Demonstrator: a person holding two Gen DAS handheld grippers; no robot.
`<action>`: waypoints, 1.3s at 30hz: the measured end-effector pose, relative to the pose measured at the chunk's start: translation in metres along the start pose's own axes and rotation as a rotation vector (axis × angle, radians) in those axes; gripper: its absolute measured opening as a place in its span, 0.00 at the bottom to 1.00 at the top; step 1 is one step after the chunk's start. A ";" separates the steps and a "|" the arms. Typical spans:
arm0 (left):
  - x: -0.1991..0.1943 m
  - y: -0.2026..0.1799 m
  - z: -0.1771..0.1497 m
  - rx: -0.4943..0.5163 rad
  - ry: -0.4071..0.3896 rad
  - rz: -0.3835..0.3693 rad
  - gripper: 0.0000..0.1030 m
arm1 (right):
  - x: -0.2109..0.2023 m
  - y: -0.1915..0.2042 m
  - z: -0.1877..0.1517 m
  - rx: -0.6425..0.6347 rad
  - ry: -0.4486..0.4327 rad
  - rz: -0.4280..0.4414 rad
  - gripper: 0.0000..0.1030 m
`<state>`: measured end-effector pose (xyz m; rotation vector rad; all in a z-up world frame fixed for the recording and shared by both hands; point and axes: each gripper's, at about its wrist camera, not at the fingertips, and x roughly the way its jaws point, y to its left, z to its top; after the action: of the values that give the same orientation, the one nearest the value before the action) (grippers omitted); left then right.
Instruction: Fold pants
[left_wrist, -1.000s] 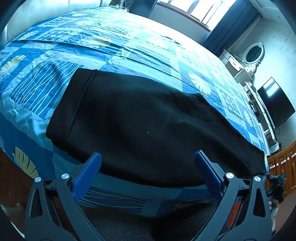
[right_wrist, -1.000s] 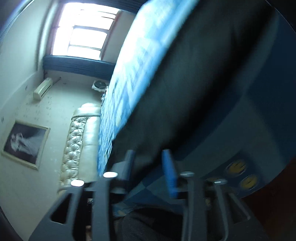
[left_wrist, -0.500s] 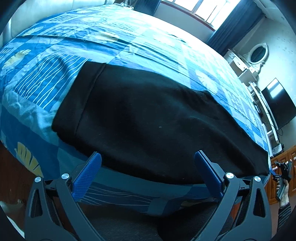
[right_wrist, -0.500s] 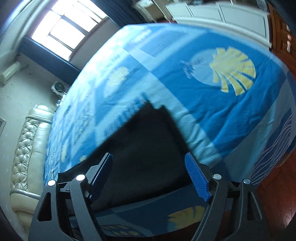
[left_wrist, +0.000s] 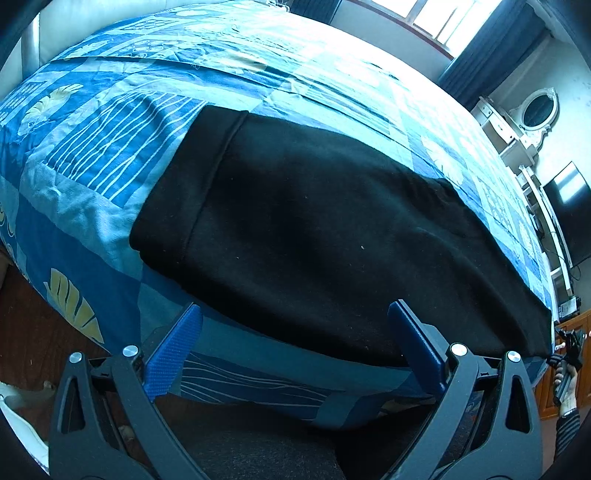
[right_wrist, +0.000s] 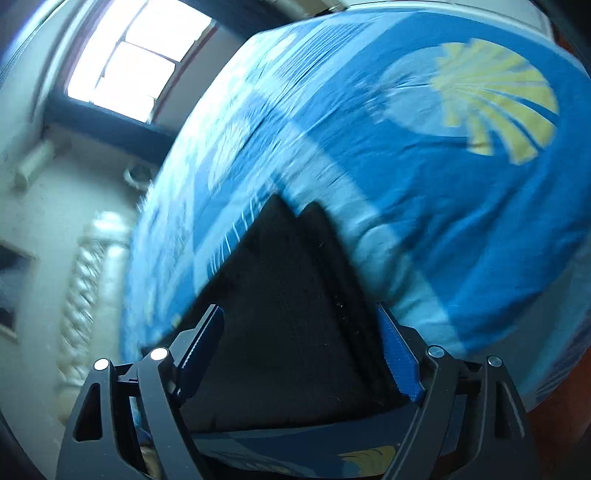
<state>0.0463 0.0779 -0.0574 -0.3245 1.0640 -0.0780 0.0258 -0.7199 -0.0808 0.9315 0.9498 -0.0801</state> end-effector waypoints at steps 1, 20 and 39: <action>0.001 -0.001 0.000 0.004 0.003 0.000 0.97 | 0.002 0.005 0.001 -0.013 0.012 -0.007 0.60; -0.016 -0.014 0.008 0.060 -0.033 -0.057 0.97 | -0.035 0.137 0.008 -0.237 -0.093 -0.060 0.15; -0.030 -0.021 0.009 0.093 -0.070 -0.114 0.97 | 0.089 0.392 -0.134 -0.641 0.051 0.020 0.15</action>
<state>0.0411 0.0667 -0.0224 -0.3017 0.9686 -0.2156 0.1636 -0.3513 0.0755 0.3505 0.9305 0.2550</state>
